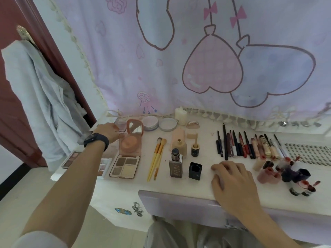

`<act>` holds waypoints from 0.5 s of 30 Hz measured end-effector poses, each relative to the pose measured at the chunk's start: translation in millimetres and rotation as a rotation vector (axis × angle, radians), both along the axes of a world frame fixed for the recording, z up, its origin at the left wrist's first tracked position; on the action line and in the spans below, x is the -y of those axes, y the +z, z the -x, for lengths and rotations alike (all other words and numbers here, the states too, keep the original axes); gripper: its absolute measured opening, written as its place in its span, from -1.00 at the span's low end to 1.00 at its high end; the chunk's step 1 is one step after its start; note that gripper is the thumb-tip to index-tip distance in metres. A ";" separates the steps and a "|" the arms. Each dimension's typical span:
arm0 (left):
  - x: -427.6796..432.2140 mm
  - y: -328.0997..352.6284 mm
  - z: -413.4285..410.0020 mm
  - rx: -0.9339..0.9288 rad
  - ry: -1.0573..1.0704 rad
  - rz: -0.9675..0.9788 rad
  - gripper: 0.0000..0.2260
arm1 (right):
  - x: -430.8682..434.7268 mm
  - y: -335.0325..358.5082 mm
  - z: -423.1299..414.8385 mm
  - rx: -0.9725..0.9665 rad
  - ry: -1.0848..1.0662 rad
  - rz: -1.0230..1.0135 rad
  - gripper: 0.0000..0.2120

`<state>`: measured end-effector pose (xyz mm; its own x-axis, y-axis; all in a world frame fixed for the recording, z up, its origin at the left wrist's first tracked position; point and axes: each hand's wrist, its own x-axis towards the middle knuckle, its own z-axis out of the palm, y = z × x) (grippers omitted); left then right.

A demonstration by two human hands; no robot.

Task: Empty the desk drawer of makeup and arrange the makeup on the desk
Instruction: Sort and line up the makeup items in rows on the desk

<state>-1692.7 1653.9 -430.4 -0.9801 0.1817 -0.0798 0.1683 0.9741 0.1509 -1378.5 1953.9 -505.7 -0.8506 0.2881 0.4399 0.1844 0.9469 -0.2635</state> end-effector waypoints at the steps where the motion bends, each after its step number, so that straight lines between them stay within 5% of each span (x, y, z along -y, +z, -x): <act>1: -0.9 -0.4 -0.3 -0.007 0.006 0.005 -0.54 | 0.2 -0.1 -0.1 -0.001 -0.001 0.000 -0.62; 6: -2.4 -1.8 2.2 -0.025 0.090 -0.055 -0.65 | -0.8 -1.2 -0.3 0.022 -0.004 0.005 -0.62; 15: 20.6 31.7 -10.5 -0.122 0.278 -0.765 -0.59 | -3.3 -1.6 -1.8 0.034 0.001 0.004 -0.78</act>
<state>-1682.2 1633.3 -398.6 -0.9912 -0.1076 0.0773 -0.0057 0.6178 0.7863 -1376.7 1957.2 -507.3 -0.8654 0.2893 0.4091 0.1928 0.9459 -0.2610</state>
